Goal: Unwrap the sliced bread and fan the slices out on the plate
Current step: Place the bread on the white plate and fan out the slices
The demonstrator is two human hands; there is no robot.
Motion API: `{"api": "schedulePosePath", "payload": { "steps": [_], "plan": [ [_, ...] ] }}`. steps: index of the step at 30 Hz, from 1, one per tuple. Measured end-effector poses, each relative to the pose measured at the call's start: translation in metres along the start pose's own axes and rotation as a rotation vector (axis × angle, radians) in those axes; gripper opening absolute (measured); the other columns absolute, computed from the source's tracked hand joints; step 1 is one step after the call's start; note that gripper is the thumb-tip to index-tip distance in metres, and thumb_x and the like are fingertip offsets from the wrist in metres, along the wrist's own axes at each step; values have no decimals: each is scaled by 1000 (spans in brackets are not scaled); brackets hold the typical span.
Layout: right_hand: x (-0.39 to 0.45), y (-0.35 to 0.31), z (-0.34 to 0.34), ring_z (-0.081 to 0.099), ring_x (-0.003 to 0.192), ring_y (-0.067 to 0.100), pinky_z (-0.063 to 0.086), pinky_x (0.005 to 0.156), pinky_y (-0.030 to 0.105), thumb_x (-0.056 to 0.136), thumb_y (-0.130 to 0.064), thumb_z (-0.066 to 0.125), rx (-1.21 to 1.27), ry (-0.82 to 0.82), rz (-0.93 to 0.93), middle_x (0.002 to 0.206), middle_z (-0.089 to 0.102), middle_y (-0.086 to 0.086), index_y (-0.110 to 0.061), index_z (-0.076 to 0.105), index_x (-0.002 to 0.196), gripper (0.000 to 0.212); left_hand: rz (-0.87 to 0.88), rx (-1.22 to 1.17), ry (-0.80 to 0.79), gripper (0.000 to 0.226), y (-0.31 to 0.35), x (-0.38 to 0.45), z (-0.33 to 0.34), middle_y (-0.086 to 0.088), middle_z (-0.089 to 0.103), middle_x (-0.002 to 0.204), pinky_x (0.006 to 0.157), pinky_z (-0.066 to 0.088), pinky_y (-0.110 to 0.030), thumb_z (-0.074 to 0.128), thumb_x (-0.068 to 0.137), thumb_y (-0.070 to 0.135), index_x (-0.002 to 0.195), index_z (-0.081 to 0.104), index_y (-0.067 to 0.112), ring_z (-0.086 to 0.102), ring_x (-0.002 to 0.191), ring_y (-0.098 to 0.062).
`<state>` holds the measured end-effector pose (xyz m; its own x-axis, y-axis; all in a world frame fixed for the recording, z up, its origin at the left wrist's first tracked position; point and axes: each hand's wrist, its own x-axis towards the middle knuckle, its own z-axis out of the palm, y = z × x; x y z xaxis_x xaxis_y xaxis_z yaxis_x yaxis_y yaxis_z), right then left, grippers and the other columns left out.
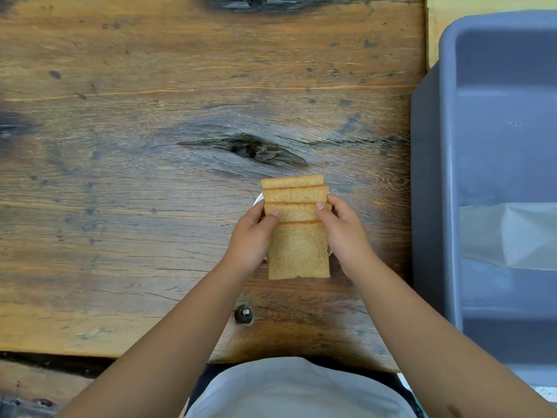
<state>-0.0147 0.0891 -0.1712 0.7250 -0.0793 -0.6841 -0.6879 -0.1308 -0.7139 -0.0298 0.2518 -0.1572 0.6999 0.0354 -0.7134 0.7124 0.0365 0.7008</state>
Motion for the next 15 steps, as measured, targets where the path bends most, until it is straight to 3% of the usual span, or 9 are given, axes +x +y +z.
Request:
{"api": "schedulePosePath", "payload": {
  "steps": [4, 7, 12, 15],
  "plan": [
    [2, -4, 2, 65, 104, 12, 51, 96, 49, 92, -36, 55, 21, -12, 2, 111, 70, -12, -44, 63, 99, 13, 14, 9, -31, 30, 4, 1, 0, 8, 69, 118, 79, 54, -24, 49, 99, 22, 126, 60, 27, 66, 102, -3],
    [3, -3, 2, 65, 105, 12, 52, 96, 48, 89, -37, 57, 23, -21, 9, 114, 69, -11, -42, 61, 110, 22, 20, 30, -28, 30, 7, 3, 1, 10, 69, 116, 77, 52, -25, 50, 98, 21, 126, 60, 25, 66, 98, -1],
    [-4, 4, 7, 56, 112, 14, 47, 101, 45, 75, -50, 59, -67, 87, -22, 126, 50, -1, -31, 55, 129, 57, 9, 84, 20, 44, 4, 1, 8, -13, 50, 131, 100, 46, -48, 57, 82, 35, 125, 57, 27, 52, 120, -25],
    [-8, 8, 10, 58, 114, 20, 48, 99, 49, 68, -53, 60, -40, 81, 4, 127, 55, 6, -25, 53, 132, 70, -5, 46, 28, 48, -1, -4, 11, -17, 49, 132, 102, 44, -55, 58, 77, 40, 124, 57, 29, 51, 123, -32]
  ]
}}
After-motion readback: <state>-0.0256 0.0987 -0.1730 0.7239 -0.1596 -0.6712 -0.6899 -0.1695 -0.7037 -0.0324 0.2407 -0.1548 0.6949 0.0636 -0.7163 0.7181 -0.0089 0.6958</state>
